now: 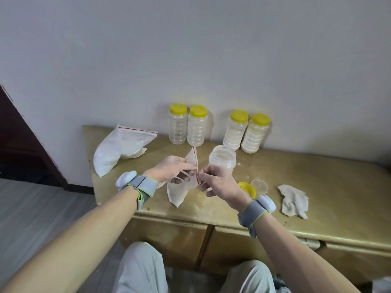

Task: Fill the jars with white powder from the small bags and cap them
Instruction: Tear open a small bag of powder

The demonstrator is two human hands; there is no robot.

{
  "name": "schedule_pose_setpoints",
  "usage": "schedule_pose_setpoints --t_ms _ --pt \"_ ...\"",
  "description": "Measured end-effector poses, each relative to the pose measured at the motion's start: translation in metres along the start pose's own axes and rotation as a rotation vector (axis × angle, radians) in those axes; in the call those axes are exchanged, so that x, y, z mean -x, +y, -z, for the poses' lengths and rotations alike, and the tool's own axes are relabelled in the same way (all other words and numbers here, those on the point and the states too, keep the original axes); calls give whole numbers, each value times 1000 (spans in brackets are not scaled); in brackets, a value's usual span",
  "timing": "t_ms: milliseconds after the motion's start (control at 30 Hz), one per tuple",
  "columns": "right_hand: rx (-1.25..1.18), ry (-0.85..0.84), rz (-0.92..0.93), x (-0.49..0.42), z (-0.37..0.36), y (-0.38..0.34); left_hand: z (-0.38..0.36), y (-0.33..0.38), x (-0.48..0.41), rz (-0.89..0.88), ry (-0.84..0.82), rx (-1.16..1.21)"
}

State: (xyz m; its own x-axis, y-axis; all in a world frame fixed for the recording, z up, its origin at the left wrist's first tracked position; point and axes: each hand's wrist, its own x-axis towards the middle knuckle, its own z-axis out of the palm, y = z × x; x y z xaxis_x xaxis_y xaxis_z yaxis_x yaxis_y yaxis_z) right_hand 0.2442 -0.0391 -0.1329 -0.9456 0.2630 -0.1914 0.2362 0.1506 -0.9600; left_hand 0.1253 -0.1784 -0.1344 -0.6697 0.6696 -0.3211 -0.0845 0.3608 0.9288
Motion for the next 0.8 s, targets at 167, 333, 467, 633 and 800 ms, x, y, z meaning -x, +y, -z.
schedule_pose_setpoints --t_ms 167,333,467,633,800 --pt "87 2 7 -2 -1 -8 10 10 2 28 -26 -96" --pt "150 -29 14 0 -2 -9 8 14 0 81 -62 -178" --pt "121 -27 4 1 -3 -11 7 13 -1 75 -53 -138" --pt "-43 -21 -64 3 -3 -8 4 -1 1 61 -74 42" --pt "-204 -23 -131 5 -7 -5 -3 -14 2 30 -23 218"
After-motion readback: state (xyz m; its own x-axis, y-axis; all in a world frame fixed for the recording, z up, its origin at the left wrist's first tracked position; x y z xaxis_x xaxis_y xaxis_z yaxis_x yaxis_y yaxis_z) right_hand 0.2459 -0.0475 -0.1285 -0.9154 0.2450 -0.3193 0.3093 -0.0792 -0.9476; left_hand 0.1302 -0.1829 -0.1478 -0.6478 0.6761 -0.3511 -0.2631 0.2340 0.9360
